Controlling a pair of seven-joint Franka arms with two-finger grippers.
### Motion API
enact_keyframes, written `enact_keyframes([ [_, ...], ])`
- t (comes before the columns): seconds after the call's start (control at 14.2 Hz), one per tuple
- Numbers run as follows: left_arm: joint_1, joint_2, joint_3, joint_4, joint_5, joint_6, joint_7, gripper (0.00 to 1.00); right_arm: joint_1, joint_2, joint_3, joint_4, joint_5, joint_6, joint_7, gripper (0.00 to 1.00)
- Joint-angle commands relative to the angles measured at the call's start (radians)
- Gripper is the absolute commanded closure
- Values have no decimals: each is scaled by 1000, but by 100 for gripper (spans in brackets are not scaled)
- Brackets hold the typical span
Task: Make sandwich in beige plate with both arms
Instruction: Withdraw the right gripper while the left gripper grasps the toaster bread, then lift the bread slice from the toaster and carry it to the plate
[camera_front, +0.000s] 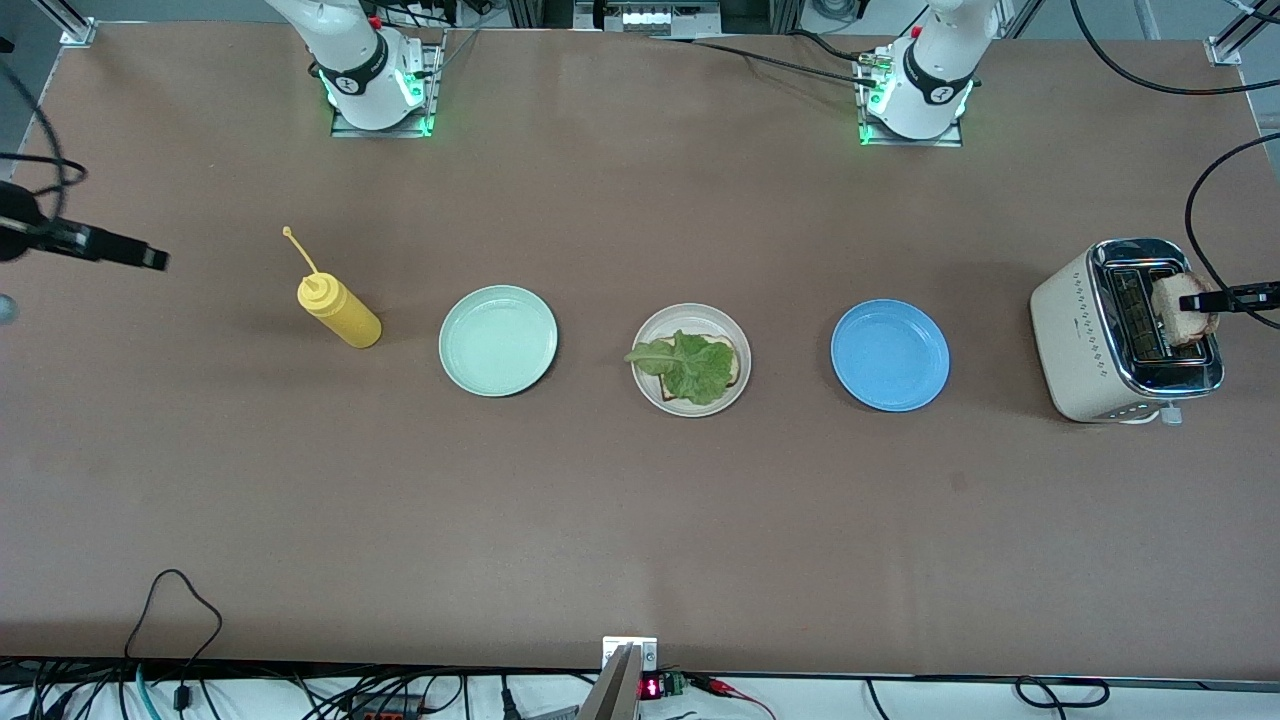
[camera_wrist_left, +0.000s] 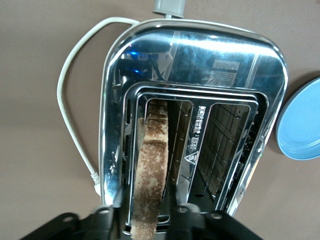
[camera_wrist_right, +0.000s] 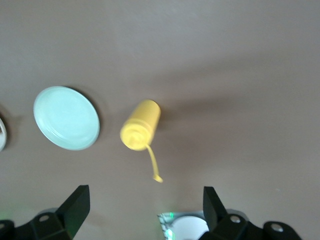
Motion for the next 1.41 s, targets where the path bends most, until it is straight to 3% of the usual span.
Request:
enact_keyframes([
  [0.0,10,15,-9,33,-8,-25,28,92,3,-31,-41,-15,-69,-59,-100,0],
  [0.14,7,10,-18,50,-2,-33,24,96,6,-28,-33,69,-127,-70,-99,0],
  [0.28,4,9,-22,103,2,-78,23,99,6,-22,-33,99,-131,-69,-97,0],
  [0.56,1,0,-30,263,-9,-338,28,99,38,-20,-27,122,-170,-55,-94,0],
  [0.77,1,-26,-74,356,-9,-496,28,99,37,-3,-30,114,-105,-58,-90,0],
  [1.13,1,-86,-329,347,-12,-561,-25,99,55,-44,-27,-21,-108,60,-86,0],
  [1.2,1,-85,-401,335,-34,-559,-83,99,57,-54,-24,-44,-109,72,-86,0],
  [1.34,-1,-85,-476,291,-141,-513,-238,99,69,-57,-19,-61,-109,74,-86,0],
])
